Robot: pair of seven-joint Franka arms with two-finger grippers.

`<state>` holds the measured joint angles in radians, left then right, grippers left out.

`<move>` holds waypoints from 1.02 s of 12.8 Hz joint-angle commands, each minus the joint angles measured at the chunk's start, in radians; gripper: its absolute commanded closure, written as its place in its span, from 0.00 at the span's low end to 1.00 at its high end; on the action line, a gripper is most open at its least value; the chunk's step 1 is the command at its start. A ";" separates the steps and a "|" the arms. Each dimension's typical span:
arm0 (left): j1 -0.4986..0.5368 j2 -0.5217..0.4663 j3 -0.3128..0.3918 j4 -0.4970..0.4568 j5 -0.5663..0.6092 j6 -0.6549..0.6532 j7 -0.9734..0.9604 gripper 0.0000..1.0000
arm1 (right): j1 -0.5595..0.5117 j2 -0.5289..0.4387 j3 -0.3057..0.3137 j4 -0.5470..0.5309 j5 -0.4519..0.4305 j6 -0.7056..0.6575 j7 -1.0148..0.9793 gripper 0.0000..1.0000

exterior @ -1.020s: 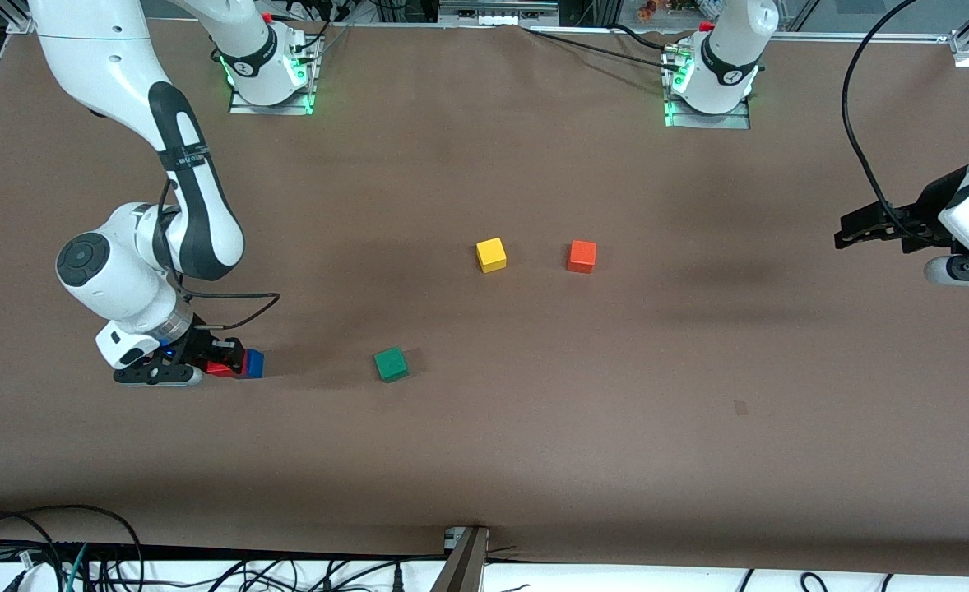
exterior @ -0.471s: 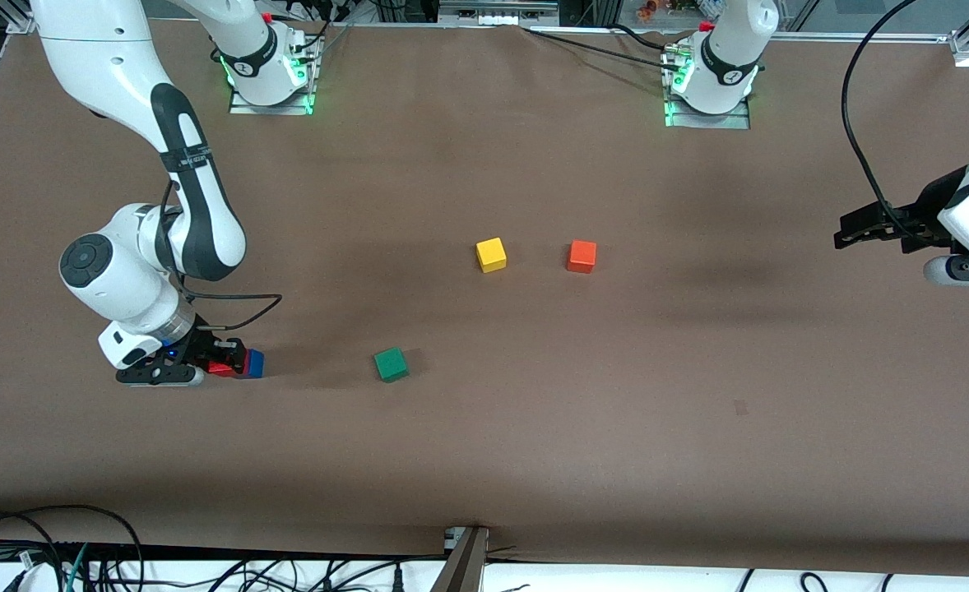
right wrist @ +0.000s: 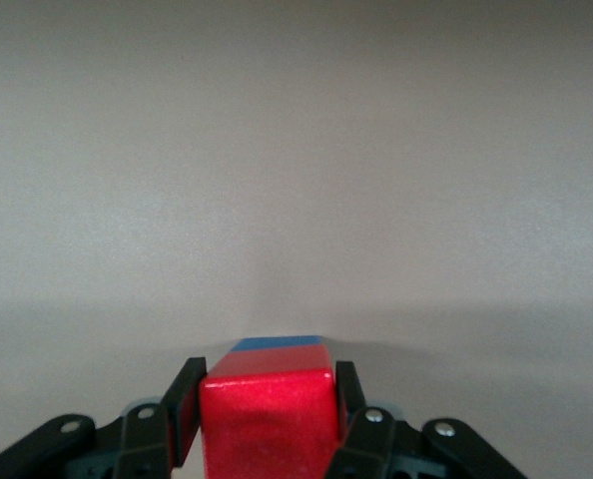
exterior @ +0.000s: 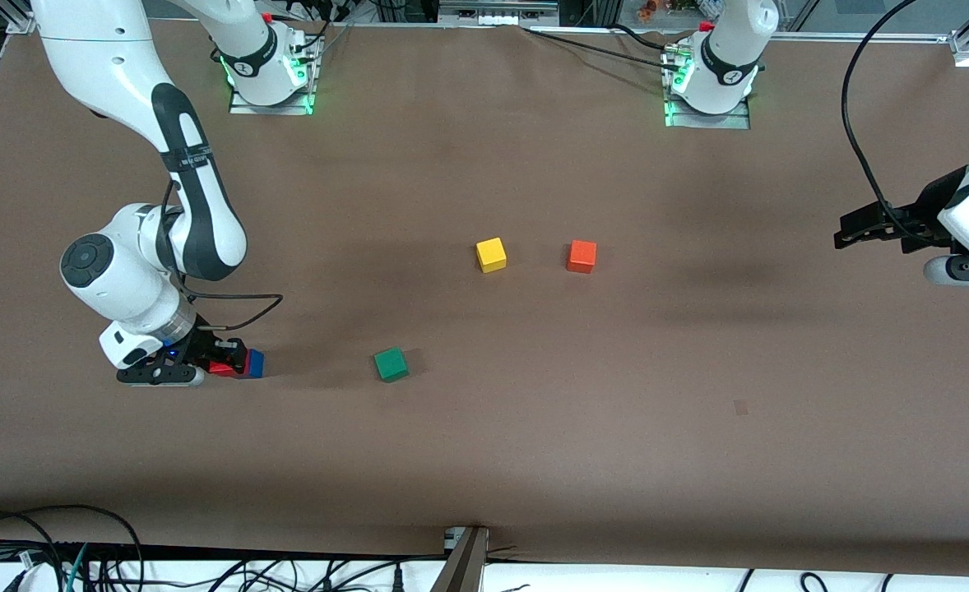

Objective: Pass red block to right arm, stack on blue
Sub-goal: 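Open the right gripper and lift it off the stacked cubes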

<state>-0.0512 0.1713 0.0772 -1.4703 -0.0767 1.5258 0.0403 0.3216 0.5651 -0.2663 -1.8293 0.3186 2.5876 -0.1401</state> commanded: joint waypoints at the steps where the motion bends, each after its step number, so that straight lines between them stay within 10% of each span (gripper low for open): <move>1: -0.007 0.001 0.004 0.013 0.006 -0.010 -0.008 0.00 | 0.005 0.016 -0.001 0.012 -0.006 0.003 0.017 0.55; 2: -0.007 0.001 0.004 0.012 0.006 -0.010 -0.008 0.00 | 0.002 0.016 -0.001 0.013 -0.004 0.003 0.011 0.12; 3: -0.007 0.001 0.004 0.013 0.006 -0.010 -0.007 0.00 | -0.002 0.015 -0.001 0.016 -0.007 0.002 0.005 0.00; 13: -0.007 0.002 0.004 0.012 0.008 -0.009 -0.002 0.00 | 0.005 -0.077 -0.028 0.112 -0.027 -0.201 0.011 0.00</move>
<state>-0.0513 0.1719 0.0782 -1.4704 -0.0767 1.5258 0.0403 0.3265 0.5306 -0.2739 -1.7784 0.3165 2.5226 -0.1400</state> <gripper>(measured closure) 0.000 0.000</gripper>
